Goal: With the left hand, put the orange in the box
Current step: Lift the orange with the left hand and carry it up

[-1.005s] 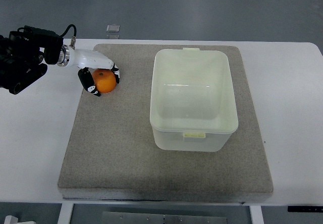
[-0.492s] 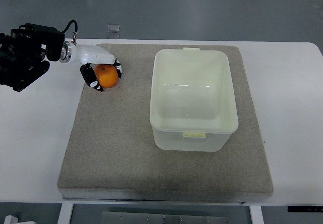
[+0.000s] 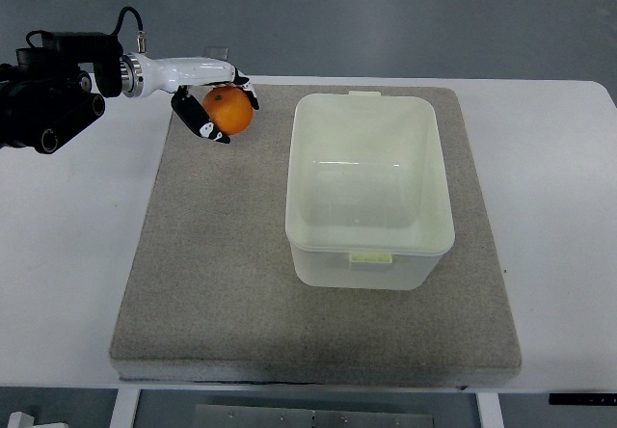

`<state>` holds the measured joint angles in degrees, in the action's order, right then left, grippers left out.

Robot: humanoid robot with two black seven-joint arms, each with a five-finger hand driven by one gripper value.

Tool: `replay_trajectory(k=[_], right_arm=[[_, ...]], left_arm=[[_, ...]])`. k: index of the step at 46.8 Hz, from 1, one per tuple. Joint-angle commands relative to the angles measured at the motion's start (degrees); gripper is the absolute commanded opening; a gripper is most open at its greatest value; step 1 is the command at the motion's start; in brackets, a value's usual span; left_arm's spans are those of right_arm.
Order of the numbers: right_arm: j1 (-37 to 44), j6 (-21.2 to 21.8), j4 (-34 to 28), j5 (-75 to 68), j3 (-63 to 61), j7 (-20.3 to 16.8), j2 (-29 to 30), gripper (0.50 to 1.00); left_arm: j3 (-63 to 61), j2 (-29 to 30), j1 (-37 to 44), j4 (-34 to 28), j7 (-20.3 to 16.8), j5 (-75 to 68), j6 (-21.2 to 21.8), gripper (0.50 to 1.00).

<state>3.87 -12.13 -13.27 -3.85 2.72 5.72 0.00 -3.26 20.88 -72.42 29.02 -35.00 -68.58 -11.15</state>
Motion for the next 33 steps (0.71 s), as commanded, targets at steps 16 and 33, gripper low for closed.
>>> replay_trajectory(k=[16,33], right_arm=[[0.0,0.0,0.0,0.0,0.0,0.0,0.0,0.944],[0.0,0.0,0.0,0.0,0.0,0.0,0.0,0.944]], left_arm=[[1.4,-0.7,-0.2,0.7,0.0,26.2,-1.0,0.5],[6.0,-6.5,0.9,4.5,0.0,39.8,-0.7,0.5]])
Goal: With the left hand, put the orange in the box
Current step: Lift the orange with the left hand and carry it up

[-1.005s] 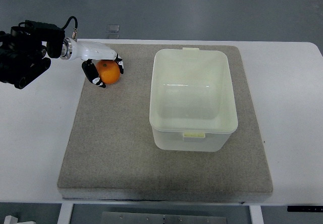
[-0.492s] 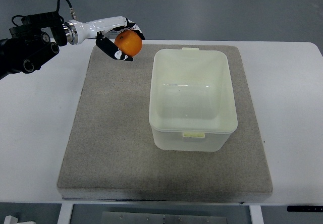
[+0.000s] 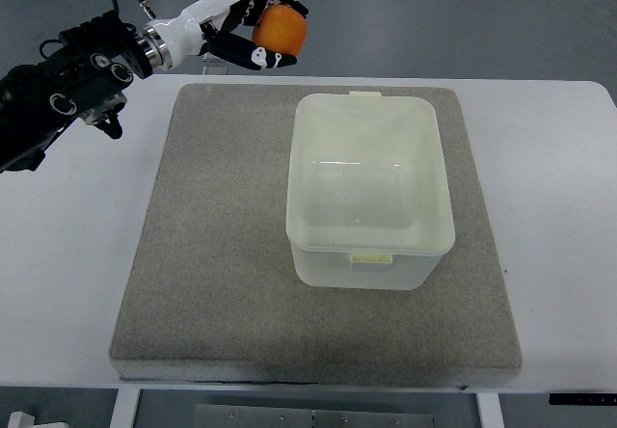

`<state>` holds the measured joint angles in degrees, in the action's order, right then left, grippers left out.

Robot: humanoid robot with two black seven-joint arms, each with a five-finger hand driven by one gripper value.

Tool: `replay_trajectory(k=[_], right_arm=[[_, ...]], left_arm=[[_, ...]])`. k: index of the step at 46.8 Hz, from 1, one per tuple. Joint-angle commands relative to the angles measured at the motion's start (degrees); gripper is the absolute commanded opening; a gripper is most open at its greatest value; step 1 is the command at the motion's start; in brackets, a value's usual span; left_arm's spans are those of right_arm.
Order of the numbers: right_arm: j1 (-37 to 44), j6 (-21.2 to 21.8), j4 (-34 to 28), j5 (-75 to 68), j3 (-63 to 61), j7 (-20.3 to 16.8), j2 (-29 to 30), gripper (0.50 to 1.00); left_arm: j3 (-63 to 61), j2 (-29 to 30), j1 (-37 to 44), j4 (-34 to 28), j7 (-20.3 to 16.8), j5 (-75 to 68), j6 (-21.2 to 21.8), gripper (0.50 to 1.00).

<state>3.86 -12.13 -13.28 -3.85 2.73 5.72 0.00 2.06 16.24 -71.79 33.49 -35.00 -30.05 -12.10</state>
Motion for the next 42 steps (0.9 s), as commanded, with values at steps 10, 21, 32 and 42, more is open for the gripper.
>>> replay_trajectory(k=[10,21,32,42], right_arm=[[0.0,0.0,0.0,0.0,0.0,0.0,0.0,0.944],[0.0,0.0,0.0,0.0,0.0,0.0,0.0,0.944],[0.1,0.0,0.0,0.1,0.0,0.0,0.0,0.944],[0.0,0.0,-0.1,0.0,0.0,0.0,0.0,0.944]], left_arm=[[2.7,-7.0,-0.1,0.0,0.0,1.5,0.8,0.5],[4.1,-7.0,-2.4,4.0,0.0,1.0,-0.2,0.5],[2.9,-3.8,-6.3,13.1,0.0,-1.5,-2.2,0.5],[2.5,2.8,-9.0,20.1,0.0,-3.0,-5.2,0.5]])
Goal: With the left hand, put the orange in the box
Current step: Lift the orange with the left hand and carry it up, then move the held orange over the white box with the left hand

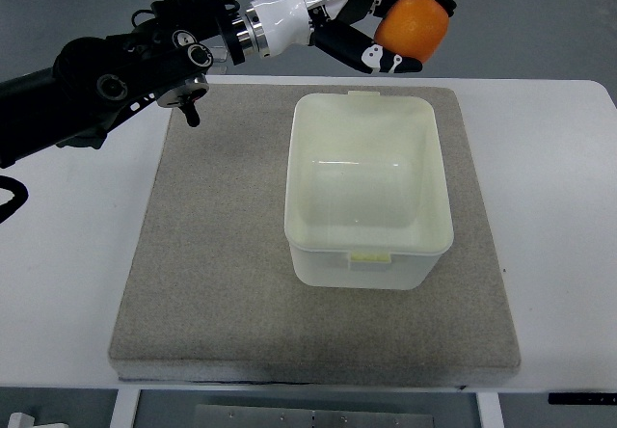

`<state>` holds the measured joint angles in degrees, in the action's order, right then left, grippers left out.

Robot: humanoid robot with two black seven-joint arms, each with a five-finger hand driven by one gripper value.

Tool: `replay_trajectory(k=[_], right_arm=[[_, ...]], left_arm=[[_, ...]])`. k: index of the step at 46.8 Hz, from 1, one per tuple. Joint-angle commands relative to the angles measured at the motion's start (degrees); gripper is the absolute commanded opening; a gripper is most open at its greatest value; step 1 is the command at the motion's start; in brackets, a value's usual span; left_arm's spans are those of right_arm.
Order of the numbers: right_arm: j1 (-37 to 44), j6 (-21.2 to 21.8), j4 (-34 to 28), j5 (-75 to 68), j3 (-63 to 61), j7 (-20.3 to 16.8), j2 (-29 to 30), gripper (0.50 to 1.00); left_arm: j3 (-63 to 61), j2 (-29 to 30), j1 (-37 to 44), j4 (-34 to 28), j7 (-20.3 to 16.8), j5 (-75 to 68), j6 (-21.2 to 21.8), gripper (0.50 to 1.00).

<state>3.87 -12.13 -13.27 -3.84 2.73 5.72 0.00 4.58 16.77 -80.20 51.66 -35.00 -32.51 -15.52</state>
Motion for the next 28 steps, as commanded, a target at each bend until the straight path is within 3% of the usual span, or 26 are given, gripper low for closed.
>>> replay_trajectory(k=[1,10,17,28], right_arm=[[0.0,0.0,0.0,0.0,0.0,0.0,0.0,0.944],[0.0,0.0,0.0,0.0,0.0,0.0,0.0,0.944],[0.0,0.0,0.0,0.0,0.0,0.0,0.0,0.944],[0.0,0.0,0.0,0.0,0.0,0.0,0.0,0.944]], left_arm=[[0.0,2.9,-0.7,2.3,0.0,-1.1,-2.3,0.5],[0.0,7.6,-0.8,5.0,0.0,-8.0,-6.0,0.5],[-1.2,7.8,-0.6,4.9,0.0,-10.6,-8.0,0.5],[-4.7,6.9,-0.1,4.6,0.0,-12.3,-7.7,0.5]])
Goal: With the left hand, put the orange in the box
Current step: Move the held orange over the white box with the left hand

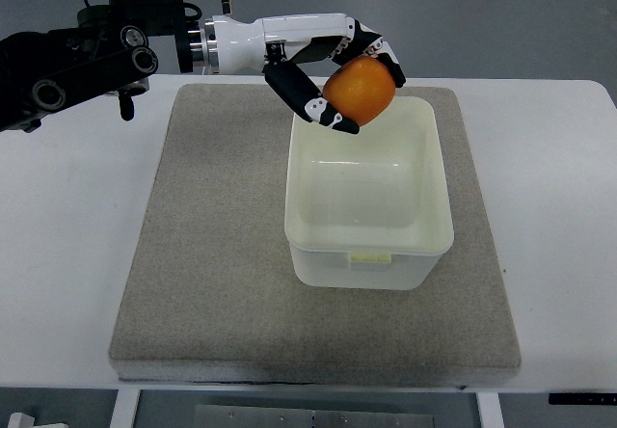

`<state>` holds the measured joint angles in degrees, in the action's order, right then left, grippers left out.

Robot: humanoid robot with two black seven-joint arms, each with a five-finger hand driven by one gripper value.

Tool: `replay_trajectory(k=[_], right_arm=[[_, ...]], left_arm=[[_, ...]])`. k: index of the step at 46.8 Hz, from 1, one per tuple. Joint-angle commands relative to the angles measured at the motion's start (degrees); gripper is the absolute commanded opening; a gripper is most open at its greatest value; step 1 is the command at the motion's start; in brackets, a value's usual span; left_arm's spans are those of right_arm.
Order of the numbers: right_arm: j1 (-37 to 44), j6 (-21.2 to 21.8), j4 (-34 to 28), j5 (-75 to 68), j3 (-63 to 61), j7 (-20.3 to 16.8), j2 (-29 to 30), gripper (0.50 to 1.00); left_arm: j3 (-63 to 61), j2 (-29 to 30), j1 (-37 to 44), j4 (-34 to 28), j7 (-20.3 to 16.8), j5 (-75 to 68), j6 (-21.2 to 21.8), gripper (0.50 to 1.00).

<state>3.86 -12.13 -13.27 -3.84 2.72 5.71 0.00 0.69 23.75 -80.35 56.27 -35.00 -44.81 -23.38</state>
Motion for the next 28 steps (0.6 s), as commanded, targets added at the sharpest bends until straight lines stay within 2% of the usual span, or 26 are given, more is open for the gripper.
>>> replay_trajectory(k=[1,15,16,18,21,26,28], right_arm=[[0.0,0.0,0.0,0.1,0.0,0.0,0.0,0.944],[0.0,0.0,0.0,0.1,0.0,0.0,0.0,0.944],[0.0,0.0,0.0,0.0,0.0,0.0,0.0,0.944],[0.0,0.0,0.0,0.0,0.0,0.0,0.0,0.944],[0.0,0.0,0.0,0.0,0.0,0.0,0.0,0.944],[0.0,0.0,0.0,0.1,0.0,0.0,0.0,0.944],[0.0,0.0,0.0,0.0,0.0,0.0,0.0,0.944]], left_arm=[[-1.0,-0.2,0.0,0.0,0.0,0.0,0.2,0.5],[-0.9,-1.1,0.1,-0.6,0.0,0.9,0.4,0.5],[-0.8,-1.4,0.2,-0.5,0.0,1.0,0.4,0.535],[-0.9,-1.6,0.7,-0.4,0.0,1.0,0.4,0.653],[-0.9,-1.8,1.3,-0.2,0.0,1.0,0.3,0.775],[-0.9,-1.8,1.7,0.2,0.0,1.0,-0.1,0.943],[-0.9,-1.8,1.8,0.2,0.0,1.0,0.0,0.958]])
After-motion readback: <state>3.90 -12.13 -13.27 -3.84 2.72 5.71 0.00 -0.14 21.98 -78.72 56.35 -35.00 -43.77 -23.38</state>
